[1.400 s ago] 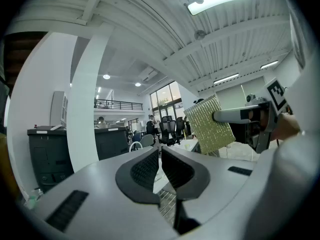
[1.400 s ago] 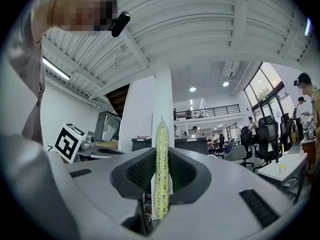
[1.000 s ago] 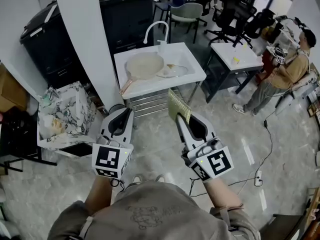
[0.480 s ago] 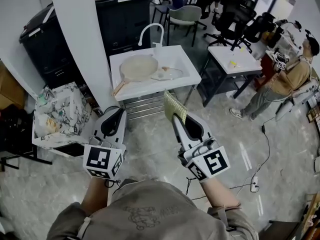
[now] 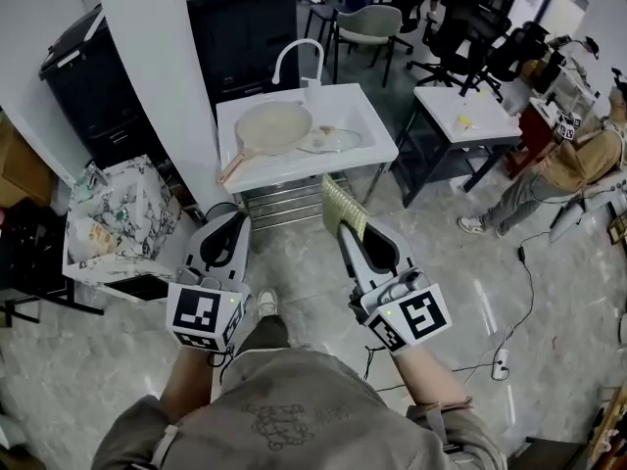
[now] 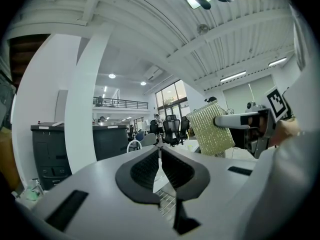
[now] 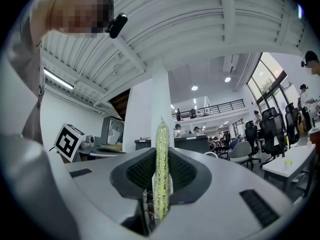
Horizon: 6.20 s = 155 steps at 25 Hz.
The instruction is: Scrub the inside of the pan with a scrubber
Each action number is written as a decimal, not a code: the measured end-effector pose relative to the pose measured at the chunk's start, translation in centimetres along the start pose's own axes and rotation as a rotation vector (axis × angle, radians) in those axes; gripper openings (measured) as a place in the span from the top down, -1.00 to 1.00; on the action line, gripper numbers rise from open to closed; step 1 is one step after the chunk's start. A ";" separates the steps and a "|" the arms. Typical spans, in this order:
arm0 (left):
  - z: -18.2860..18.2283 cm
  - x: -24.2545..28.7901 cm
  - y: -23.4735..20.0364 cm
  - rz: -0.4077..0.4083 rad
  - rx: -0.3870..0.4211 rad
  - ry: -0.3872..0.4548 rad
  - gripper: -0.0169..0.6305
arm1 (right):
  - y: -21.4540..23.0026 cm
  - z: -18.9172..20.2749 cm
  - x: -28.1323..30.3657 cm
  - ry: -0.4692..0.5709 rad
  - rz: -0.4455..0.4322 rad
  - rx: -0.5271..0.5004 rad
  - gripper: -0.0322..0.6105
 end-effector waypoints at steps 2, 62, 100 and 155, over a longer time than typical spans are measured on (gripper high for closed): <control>0.4 0.4 -0.3 -0.003 -0.002 -0.003 0.85 | 0.3 0.5 0.3 -0.005 0.000 0.003 0.68; 15.0 29.0 -33.8 -0.046 -0.099 -0.222 0.85 | 19.7 20.8 43.0 -0.332 0.041 0.026 0.68; 24.1 34.5 -32.6 -0.225 -0.156 -0.478 0.85 | 31.0 49.8 51.6 -0.761 0.094 -0.141 0.68; 32.9 33.1 -28.8 0.003 -0.233 -0.766 0.85 | 22.5 42.9 44.9 -1.100 -0.825 0.322 0.64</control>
Point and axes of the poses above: the fingertips, and each gripper's own axes: x forward along the fingers, y to its right, z out of its underside, the point moved 7 cm from there along -x, backward along the fingers, and after that the axes turned 8 degrees about y, right-handed, at the moved point
